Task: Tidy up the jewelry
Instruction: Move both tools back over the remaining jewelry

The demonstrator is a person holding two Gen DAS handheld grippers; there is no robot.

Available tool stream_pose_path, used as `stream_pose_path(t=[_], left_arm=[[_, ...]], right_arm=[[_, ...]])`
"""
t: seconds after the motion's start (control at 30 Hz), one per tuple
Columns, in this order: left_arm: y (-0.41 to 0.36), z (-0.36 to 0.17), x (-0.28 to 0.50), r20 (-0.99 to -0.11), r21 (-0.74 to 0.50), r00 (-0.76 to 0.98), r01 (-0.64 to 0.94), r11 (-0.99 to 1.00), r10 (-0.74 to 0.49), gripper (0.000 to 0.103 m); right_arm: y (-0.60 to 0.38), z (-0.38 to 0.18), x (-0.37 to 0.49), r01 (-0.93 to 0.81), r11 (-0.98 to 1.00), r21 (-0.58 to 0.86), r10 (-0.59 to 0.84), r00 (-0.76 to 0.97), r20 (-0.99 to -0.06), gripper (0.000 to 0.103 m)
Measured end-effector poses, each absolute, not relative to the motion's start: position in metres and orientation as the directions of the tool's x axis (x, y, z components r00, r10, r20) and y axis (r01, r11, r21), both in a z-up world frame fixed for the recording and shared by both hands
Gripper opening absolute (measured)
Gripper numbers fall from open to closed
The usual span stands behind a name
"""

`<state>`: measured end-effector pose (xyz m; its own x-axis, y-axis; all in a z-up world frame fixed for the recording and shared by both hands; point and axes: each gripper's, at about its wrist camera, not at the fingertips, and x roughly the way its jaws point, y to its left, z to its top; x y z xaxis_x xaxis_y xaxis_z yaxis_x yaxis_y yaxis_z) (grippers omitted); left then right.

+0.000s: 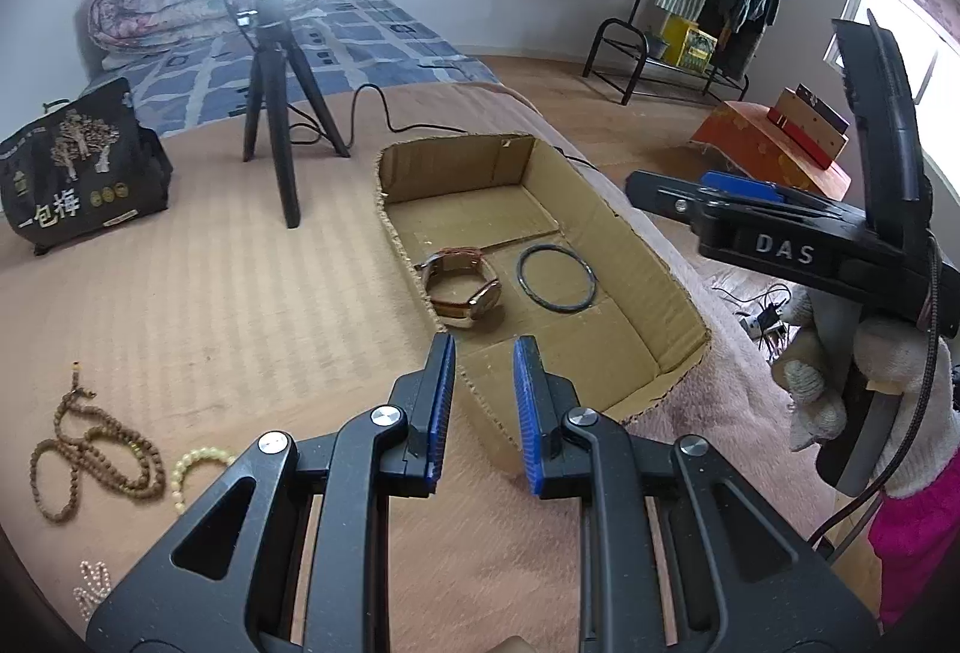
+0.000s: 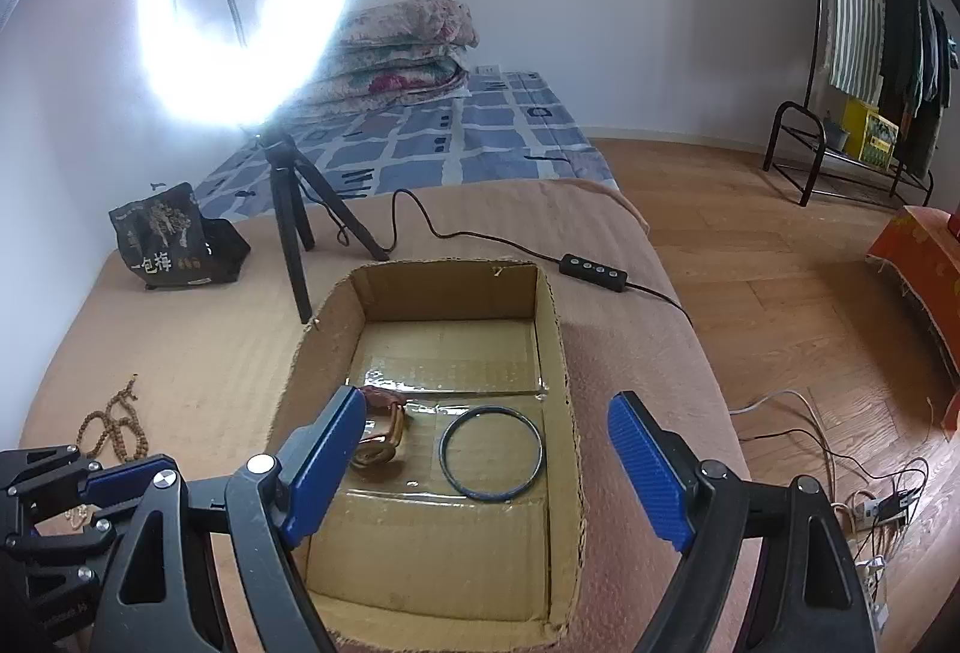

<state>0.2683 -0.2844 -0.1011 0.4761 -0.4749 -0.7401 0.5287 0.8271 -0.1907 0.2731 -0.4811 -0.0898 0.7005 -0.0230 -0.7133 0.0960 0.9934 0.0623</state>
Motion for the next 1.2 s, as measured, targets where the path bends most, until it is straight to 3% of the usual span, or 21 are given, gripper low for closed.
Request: stream_pose_path(t=[0.17,0.27,0.3,0.73,1.2], left_arm=[[-0.266,-0.091,0.262,-0.733,-0.175,0.503,0.51,0.842,-0.458,0.02],[-0.251,-0.085,0.259,-0.725,-0.179,0.517,0.496,0.85,-0.454,0.044],[-0.243,-0.081,0.256,-0.718,-0.178,0.529,0.489,0.854,-0.452,0.046],[-0.156,-0.058,0.231,-0.694,-0.122,0.615,0.412,0.903,-0.374,0.046],[-0.026,-0.089,0.213,-0.743,-0.048,0.643,0.227,0.973,-0.186,0.046]], right_arm=[[-0.474,-0.077,0.26,0.089,0.994,0.059,-0.022,0.711,-0.703,0.085],[-0.467,-0.07,0.252,0.081,0.995,0.05,-0.023,0.717,-0.697,0.085],[-0.464,-0.067,0.249,0.076,0.996,0.048,-0.022,0.719,-0.695,0.085],[-0.416,-0.049,0.213,-0.019,0.999,0.044,0.044,0.734,-0.678,0.087],[-0.343,-0.067,0.194,-0.178,0.982,0.067,0.174,0.693,-0.699,0.088]])
